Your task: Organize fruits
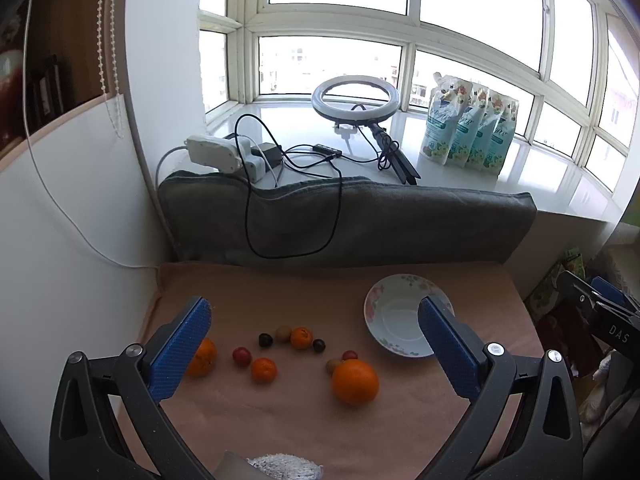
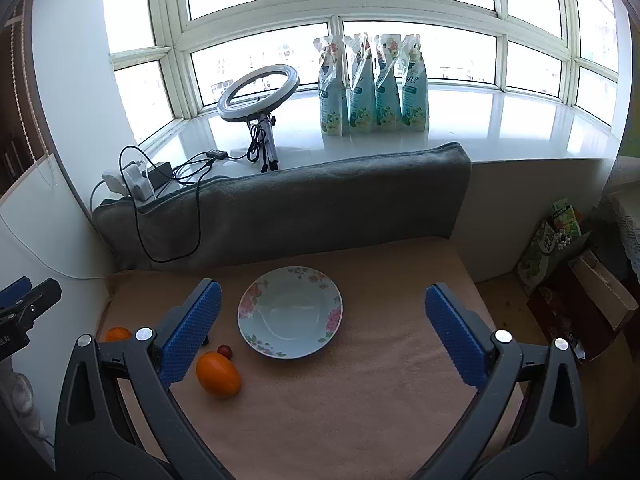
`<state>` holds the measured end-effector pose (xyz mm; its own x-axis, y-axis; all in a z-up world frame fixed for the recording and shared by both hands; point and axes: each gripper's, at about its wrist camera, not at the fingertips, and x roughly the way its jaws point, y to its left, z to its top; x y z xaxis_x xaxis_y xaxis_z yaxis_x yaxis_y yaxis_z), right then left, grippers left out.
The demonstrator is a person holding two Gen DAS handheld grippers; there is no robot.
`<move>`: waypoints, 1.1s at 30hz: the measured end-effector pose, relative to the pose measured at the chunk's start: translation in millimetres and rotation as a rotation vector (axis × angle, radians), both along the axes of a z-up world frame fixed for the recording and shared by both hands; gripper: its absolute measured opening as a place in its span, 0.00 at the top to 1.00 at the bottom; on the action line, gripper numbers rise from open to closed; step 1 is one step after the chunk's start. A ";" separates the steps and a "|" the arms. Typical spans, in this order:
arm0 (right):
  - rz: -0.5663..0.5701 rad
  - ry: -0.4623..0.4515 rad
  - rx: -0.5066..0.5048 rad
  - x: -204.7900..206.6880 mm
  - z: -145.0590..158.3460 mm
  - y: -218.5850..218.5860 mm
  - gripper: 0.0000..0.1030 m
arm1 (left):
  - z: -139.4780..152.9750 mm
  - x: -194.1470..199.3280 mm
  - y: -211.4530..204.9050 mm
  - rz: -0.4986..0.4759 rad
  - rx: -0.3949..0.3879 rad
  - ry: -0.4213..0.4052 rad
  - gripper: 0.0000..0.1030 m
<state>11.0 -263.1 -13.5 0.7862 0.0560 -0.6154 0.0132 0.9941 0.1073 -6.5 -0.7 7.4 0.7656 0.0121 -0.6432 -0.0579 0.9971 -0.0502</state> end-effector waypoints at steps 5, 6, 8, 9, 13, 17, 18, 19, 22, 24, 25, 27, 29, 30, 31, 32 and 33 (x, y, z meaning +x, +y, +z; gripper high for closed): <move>0.001 -0.002 0.000 -0.9 0.5 -1.2 0.00 | 0.1 -4.1 -1.7 -0.001 0.002 -0.003 0.00; 0.001 -0.002 -0.001 -2.0 0.4 -0.9 0.00 | 0.0 -4.7 -2.6 -0.003 0.003 -0.003 0.00; 0.001 -0.004 -0.005 -5.2 0.5 0.0 0.00 | -0.3 -6.2 -4.4 -0.007 0.006 -0.003 0.00; 0.002 -0.005 -0.007 -6.4 0.4 0.2 0.00 | -0.2 -6.8 -4.9 -0.008 0.005 -0.004 0.00; 0.004 -0.006 -0.017 -8.7 3.0 3.0 0.00 | -0.1 -8.5 -4.3 -0.006 0.000 -0.004 0.00; 0.009 -0.009 -0.025 -8.0 5.8 5.0 0.00 | -0.7 -10.4 -3.3 0.000 -0.001 -0.007 0.00; 0.009 -0.011 -0.028 -8.4 6.2 5.3 0.00 | -0.8 -10.5 -3.1 0.001 -0.001 -0.008 0.00; 0.010 -0.011 -0.030 -7.9 6.5 6.2 0.00 | -0.9 -11.1 -3.6 0.002 -0.002 -0.009 0.00; 0.011 -0.011 -0.033 -7.6 6.5 7.4 0.00 | -1.2 -11.6 -3.6 -0.001 -0.002 -0.010 0.00; 0.010 -0.011 -0.033 -7.6 6.3 7.7 0.00 | -1.1 -11.3 -3.2 -0.003 -0.002 -0.010 0.00; 0.011 -0.011 -0.033 -7.6 6.2 7.6 0.00 | -1.4 -11.0 -3.1 -0.003 -0.002 -0.009 0.00; 0.010 -0.012 -0.033 -7.5 6.3 7.9 0.00 | -1.7 -10.6 -3.3 -0.004 -0.003 -0.008 0.00; 0.010 -0.012 -0.033 -6.8 6.2 8.4 0.00 | -1.3 -10.6 -3.7 -0.005 0.001 -0.011 0.00; 0.009 -0.012 -0.033 -6.5 6.2 8.7 0.00 | -1.0 -10.4 -3.8 -0.006 0.003 -0.011 0.00; 0.012 -0.011 -0.032 -6.6 6.0 8.4 0.00 | -0.6 -10.3 -4.1 -0.006 0.004 -0.013 0.00; 0.012 -0.011 -0.032 -6.7 5.9 8.7 0.00 | -0.2 -10.1 -4.3 -0.006 0.006 -0.014 0.00; 0.012 -0.011 -0.034 -6.6 5.7 9.6 0.00 | 0.3 -9.9 -4.5 -0.006 0.007 -0.016 0.00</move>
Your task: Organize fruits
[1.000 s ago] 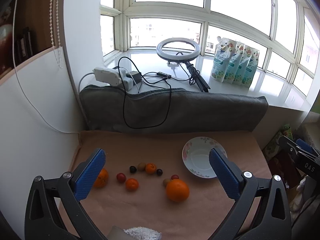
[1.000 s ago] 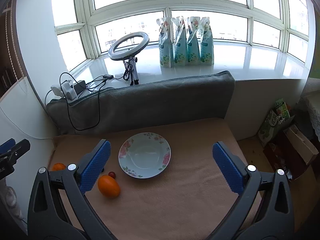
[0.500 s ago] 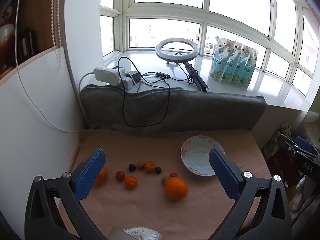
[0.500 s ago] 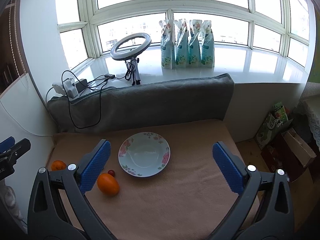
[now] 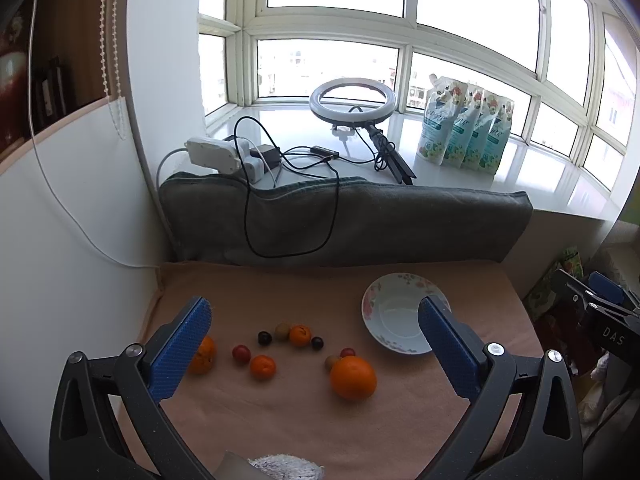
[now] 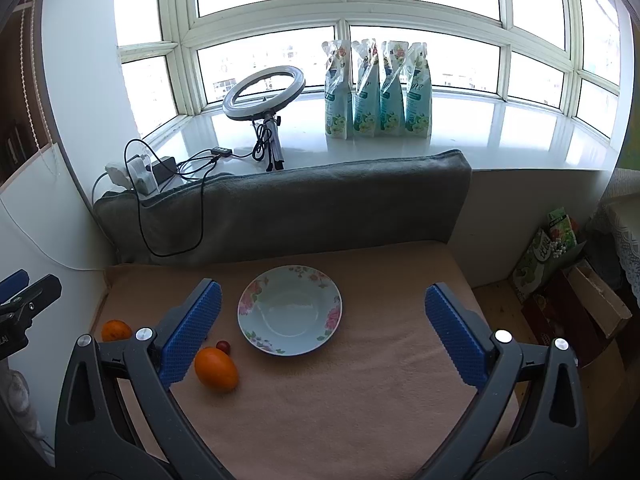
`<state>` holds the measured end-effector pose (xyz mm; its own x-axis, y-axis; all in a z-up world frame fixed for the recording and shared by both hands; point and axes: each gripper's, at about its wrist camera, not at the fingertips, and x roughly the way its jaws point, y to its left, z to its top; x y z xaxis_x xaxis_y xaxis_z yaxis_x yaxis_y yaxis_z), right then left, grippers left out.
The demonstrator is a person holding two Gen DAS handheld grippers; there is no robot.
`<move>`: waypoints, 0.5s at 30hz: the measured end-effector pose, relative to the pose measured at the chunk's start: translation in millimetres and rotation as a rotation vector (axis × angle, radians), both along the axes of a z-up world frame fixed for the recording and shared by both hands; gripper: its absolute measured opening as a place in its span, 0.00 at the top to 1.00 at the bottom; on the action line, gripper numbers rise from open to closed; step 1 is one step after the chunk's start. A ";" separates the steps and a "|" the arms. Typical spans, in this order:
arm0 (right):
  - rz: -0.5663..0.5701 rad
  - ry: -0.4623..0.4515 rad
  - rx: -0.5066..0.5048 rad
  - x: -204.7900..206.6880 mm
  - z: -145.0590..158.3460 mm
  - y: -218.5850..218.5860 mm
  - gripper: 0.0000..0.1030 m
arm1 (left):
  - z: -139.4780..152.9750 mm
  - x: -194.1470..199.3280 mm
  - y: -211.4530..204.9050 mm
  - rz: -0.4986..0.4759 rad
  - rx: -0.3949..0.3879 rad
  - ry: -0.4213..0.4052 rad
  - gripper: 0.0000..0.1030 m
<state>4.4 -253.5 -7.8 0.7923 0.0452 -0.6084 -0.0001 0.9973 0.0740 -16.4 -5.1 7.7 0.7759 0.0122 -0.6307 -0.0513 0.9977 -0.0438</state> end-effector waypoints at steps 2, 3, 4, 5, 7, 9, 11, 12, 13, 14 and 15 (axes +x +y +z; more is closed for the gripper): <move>0.001 0.000 0.002 0.3 0.0 -0.3 0.00 | 0.7 0.7 -0.2 0.001 0.003 -0.002 0.00; 0.001 0.000 0.002 0.3 0.0 -0.1 0.00 | 0.7 0.6 -0.4 0.001 0.003 -0.003 0.00; 0.000 0.000 0.001 0.5 0.0 0.0 0.00 | 0.6 0.9 -0.7 0.001 0.003 -0.002 0.00; 0.000 0.000 0.002 0.5 0.0 0.0 0.00 | 0.4 1.3 -1.0 0.000 0.004 -0.001 0.00; 0.000 0.000 0.001 0.6 -0.1 0.3 0.00 | -0.2 1.7 -1.6 0.000 0.005 0.000 0.00; 0.000 0.001 0.001 0.6 -0.2 0.3 0.00 | -0.4 2.4 -1.4 0.000 0.006 0.002 0.00; -0.001 0.001 0.001 0.6 -0.3 0.1 0.00 | -0.4 2.4 -1.4 0.000 0.006 0.001 0.00; 0.000 0.003 0.002 0.7 -0.4 0.4 0.00 | -0.5 2.7 -1.4 0.000 0.006 0.001 0.00; -0.001 0.005 0.002 1.4 -0.7 0.8 0.00 | -0.5 2.6 -1.4 0.000 0.006 0.002 0.00; -0.001 0.007 0.002 2.4 -1.6 2.7 0.00 | -0.4 2.5 -1.3 -0.001 0.007 0.002 0.00; 0.000 0.009 0.003 3.8 -2.1 3.6 0.00 | -0.6 2.7 -1.4 -0.001 0.007 0.003 0.00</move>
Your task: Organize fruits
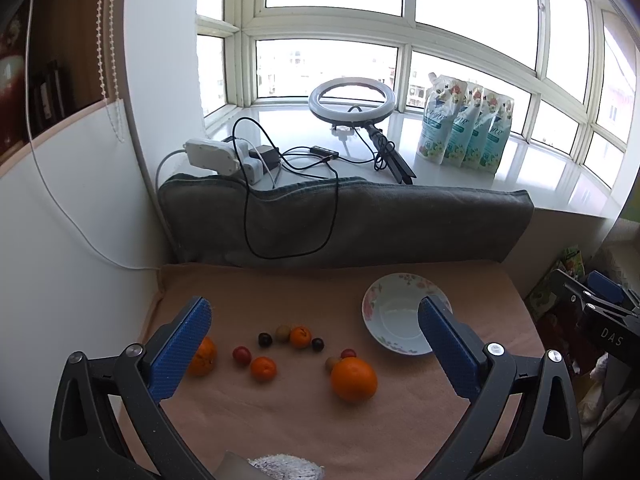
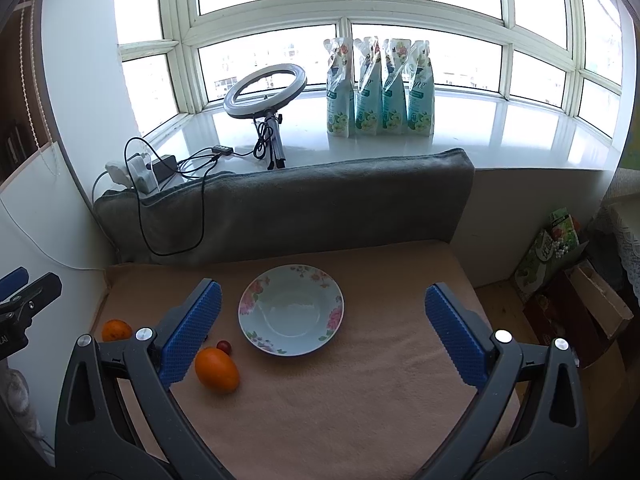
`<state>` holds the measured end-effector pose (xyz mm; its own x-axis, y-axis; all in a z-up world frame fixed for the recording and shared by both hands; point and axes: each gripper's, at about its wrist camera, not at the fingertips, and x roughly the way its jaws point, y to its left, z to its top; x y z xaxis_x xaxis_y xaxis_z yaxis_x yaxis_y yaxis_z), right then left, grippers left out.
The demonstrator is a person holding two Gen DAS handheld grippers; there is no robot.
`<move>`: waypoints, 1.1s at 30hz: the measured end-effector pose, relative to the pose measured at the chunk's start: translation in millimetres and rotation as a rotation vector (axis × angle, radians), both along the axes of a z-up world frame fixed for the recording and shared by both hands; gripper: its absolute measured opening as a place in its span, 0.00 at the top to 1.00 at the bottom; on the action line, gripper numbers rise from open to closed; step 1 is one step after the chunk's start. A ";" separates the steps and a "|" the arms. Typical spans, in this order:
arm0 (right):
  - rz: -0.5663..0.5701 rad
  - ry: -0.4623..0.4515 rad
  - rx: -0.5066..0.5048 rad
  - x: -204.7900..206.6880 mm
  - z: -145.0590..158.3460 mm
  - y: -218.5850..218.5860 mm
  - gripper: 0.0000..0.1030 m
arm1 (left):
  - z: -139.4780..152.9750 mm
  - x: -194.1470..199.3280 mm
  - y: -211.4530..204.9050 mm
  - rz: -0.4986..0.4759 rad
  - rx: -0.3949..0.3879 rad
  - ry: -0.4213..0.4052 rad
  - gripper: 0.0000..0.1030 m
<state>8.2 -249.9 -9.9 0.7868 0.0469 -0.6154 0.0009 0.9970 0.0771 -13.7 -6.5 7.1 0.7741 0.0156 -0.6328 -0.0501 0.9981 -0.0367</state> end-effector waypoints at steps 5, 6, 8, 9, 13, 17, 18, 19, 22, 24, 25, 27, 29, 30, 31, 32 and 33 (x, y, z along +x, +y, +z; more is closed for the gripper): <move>0.002 0.002 0.000 0.0 -1.4 -0.2 0.00 | -1.6 1.0 -0.2 -0.003 -0.002 0.004 0.00; 0.002 0.004 0.000 0.4 -2.3 -0.1 0.00 | -1.9 1.1 0.0 -0.003 -0.003 0.005 0.00; 0.003 0.006 0.000 0.7 -3.2 0.2 0.00 | -2.7 1.1 0.6 -0.003 -0.004 0.007 0.00; 0.003 0.007 -0.001 0.9 -3.9 0.8 0.00 | -3.1 1.1 0.8 -0.002 -0.005 0.008 0.00; 0.006 0.016 -0.001 2.0 -7.7 1.6 0.00 | -5.3 0.1 1.9 0.001 -0.009 0.015 0.00; 0.011 0.027 -0.005 1.3 -11.1 3.6 0.00 | -7.8 -1.2 2.7 0.004 -0.012 0.024 0.00; 0.013 0.030 -0.005 1.4 -11.1 3.4 0.00 | -8.5 -1.4 2.9 0.004 -0.012 0.027 0.00; 0.016 0.034 -0.005 1.7 -12.0 3.9 0.00 | -9.5 -1.5 3.3 0.004 -0.014 0.030 0.00; 0.026 0.050 -0.004 3.6 -15.0 4.8 0.00 | -14.1 -0.7 5.3 0.006 -0.022 0.049 0.00; 0.031 0.064 0.003 5.1 -18.2 4.6 0.00 | -17.4 -0.2 6.5 0.008 -0.026 0.060 0.00; 0.035 0.071 0.010 5.9 -20.2 4.4 0.00 | -19.4 0.0 7.1 0.009 -0.028 0.066 0.00; 0.042 0.088 0.023 7.8 -25.0 3.5 0.00 | -24.1 0.8 8.9 0.007 -0.039 0.084 0.00; 0.053 0.110 0.045 10.4 -30.5 2.2 0.00 | -30.2 2.7 11.2 0.004 -0.055 0.107 0.00; 0.058 0.120 0.058 11.5 -33.8 1.4 0.00 | -33.5 3.6 12.0 0.003 -0.059 0.119 0.00; 0.063 0.131 0.070 13.1 -36.8 0.4 0.00 | -37.3 4.7 12.9 0.002 -0.062 0.132 0.00; 0.068 0.144 0.082 14.7 -40.0 -0.1 0.00 | -40.7 5.7 14.1 0.001 -0.068 0.143 0.00; 0.074 0.156 0.095 16.1 -43.2 -0.6 0.00 | -44.1 7.1 15.1 -0.001 -0.076 0.156 0.00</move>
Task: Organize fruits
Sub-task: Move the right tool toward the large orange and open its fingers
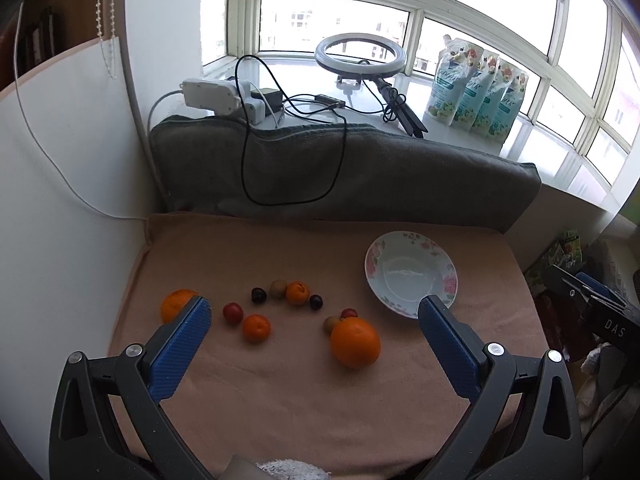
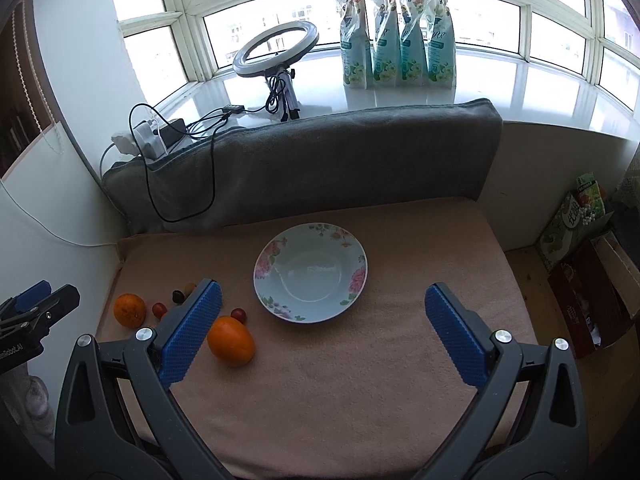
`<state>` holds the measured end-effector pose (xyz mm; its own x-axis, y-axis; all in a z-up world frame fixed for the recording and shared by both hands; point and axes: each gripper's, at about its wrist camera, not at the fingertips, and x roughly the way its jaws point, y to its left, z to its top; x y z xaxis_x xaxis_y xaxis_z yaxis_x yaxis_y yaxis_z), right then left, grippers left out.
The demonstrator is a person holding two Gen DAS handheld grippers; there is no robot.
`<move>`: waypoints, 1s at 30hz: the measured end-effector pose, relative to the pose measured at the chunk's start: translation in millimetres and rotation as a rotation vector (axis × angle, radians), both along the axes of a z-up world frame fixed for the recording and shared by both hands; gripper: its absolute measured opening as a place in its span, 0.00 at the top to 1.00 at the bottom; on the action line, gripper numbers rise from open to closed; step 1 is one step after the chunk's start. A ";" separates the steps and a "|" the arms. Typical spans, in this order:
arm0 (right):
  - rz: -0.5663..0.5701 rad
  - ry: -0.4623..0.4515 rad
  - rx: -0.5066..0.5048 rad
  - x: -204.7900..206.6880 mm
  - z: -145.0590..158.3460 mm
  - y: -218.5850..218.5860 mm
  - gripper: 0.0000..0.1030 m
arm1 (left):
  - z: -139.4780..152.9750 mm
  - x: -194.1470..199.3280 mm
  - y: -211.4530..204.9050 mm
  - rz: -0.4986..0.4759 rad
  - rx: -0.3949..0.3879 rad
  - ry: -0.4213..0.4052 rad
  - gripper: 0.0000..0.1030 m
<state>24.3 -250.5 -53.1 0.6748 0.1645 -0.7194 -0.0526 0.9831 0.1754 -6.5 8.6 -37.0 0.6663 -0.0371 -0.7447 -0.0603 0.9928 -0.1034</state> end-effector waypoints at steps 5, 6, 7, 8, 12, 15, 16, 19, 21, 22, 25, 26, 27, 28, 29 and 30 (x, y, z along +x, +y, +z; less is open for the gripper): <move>0.035 0.057 0.046 9.5 -17.0 1.5 0.00 | -17.6 6.2 3.6 -0.003 -0.016 0.052 0.00; 0.045 0.071 0.055 11.5 -20.6 2.5 0.00 | -21.4 7.4 4.3 -0.002 -0.021 0.063 0.00; 0.055 0.084 0.065 13.2 -24.1 3.6 0.00 | -25.6 8.7 5.1 -0.001 -0.025 0.074 0.00; 0.064 0.096 0.074 15.3 -28.1 4.8 0.00 | -29.8 10.2 5.6 -0.001 -0.029 0.083 0.00; 0.096 0.157 0.117 27.4 -48.3 9.0 0.00 | -47.7 15.6 8.1 0.007 -0.040 0.136 0.00; 0.114 0.201 0.132 36.0 -66.0 13.7 0.00 | -65.1 18.7 13.6 0.030 -0.074 0.179 0.01; 0.122 0.214 0.136 38.6 -72.5 15.9 0.00 | -72.6 19.4 16.6 0.041 -0.092 0.199 0.01; 0.151 0.249 0.146 44.4 -87.2 23.7 0.00 | -96.3 19.5 23.1 0.067 -0.151 0.266 0.01; 0.174 0.273 0.163 47.2 -97.2 28.3 0.00 | -109.6 18.1 24.6 0.070 -0.187 0.299 0.01; 0.184 0.286 0.172 48.6 -101.7 29.9 0.00 | -115.4 17.1 24.5 0.070 -0.199 0.312 0.01; 0.207 0.318 0.187 53.5 -114.1 36.7 0.00 | -129.7 16.6 23.0 0.062 -0.244 0.344 0.01; 0.214 0.323 0.193 55.5 -117.6 39.6 0.00 | -134.1 17.9 21.8 0.061 -0.259 0.351 0.01; 0.220 0.328 0.196 57.3 -120.7 42.1 0.00 | -137.7 18.8 21.6 0.057 -0.278 0.357 0.01; 0.227 0.332 0.200 59.0 -123.7 44.9 0.00 | -140.7 19.6 21.4 0.053 -0.296 0.358 0.01; 0.237 0.339 0.206 60.7 -126.6 47.6 0.00 | -142.8 20.1 21.2 0.051 -0.310 0.356 0.01; 0.245 0.348 0.212 62.7 -130.2 50.0 0.00 | -144.6 20.9 21.0 0.050 -0.319 0.353 0.01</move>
<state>87.0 -200.5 -183.3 0.3226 0.4564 -0.8293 -0.1809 0.8897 0.4192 14.4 29.6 -181.6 0.3810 -0.2755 -0.8826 -0.1933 0.9098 -0.3674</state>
